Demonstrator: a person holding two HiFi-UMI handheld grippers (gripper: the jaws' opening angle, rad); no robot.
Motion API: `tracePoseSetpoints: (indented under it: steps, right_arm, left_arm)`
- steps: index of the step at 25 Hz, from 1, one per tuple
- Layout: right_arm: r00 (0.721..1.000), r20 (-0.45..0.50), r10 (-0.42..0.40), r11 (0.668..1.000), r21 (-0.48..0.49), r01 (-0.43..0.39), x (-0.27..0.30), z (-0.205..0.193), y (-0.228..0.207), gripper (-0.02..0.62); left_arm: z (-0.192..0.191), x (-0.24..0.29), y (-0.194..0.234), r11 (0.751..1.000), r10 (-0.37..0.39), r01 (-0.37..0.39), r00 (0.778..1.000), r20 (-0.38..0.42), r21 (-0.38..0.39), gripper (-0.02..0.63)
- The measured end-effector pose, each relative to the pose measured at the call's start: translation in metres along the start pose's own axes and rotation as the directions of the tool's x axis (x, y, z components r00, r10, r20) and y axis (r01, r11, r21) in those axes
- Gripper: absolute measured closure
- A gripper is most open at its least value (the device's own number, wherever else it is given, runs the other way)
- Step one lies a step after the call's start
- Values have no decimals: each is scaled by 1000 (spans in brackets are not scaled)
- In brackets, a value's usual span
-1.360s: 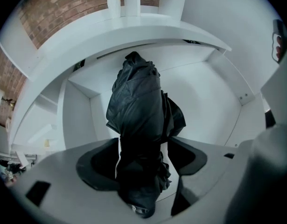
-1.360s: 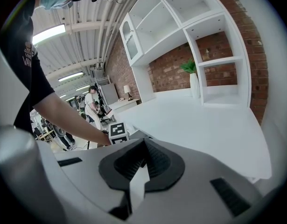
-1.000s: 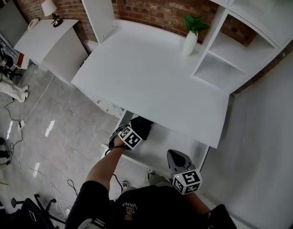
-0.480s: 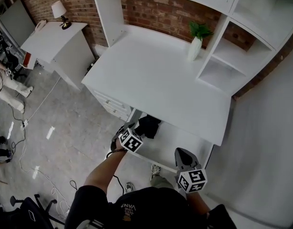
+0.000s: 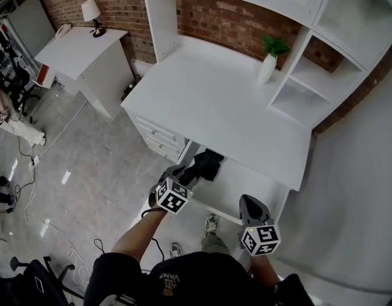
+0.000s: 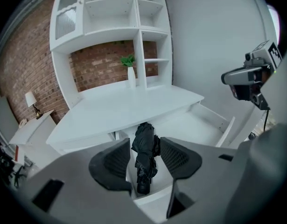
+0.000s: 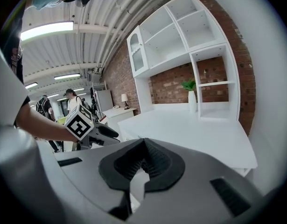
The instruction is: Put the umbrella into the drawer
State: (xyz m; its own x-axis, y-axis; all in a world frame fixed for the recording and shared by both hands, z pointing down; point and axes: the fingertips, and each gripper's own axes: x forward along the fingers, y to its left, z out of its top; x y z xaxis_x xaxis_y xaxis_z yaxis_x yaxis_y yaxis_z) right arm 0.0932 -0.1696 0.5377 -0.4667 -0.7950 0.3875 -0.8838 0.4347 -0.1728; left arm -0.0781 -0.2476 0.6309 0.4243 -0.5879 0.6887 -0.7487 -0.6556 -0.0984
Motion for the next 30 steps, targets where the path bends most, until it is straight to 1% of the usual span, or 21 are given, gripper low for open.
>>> tracePoseSetpoints:
  steps: [3, 5, 12, 19, 23, 30]
  right_arm:
    - [1000, 11, -10, 1000, -6, 10, -8, 1, 13, 601]
    - [1000, 19, -18, 1000, -12, 18, -13, 1, 21, 603]
    - [999, 38, -26, 999, -23, 27, -29, 0, 57, 601]
    - [997, 74, -24, 999, -23, 26, -42, -3, 93, 601]
    - [995, 92, -27, 999, -28, 30, -52, -2, 109, 603]
    - [991, 134, -28, 999, -18, 31, -70, -8, 143, 601]
  left_arm:
    - [2, -29, -5, 1000, 5, -4, 998, 70, -12, 433]
    - [2, -48, -10, 1000, 5, -3, 994, 113, -20, 445]
    - [-6, -108, -22, 998, 6, 5, 978, 211, -56, 506]
    - [-24, -161, -30, 998, 30, -13, 962, 270, -64, 572]
    - [-33, -184, -39, 998, 31, -14, 956, 292, -60, 583]
    - [-51, -231, -44, 996, 64, -42, 945, 322, -75, 594]
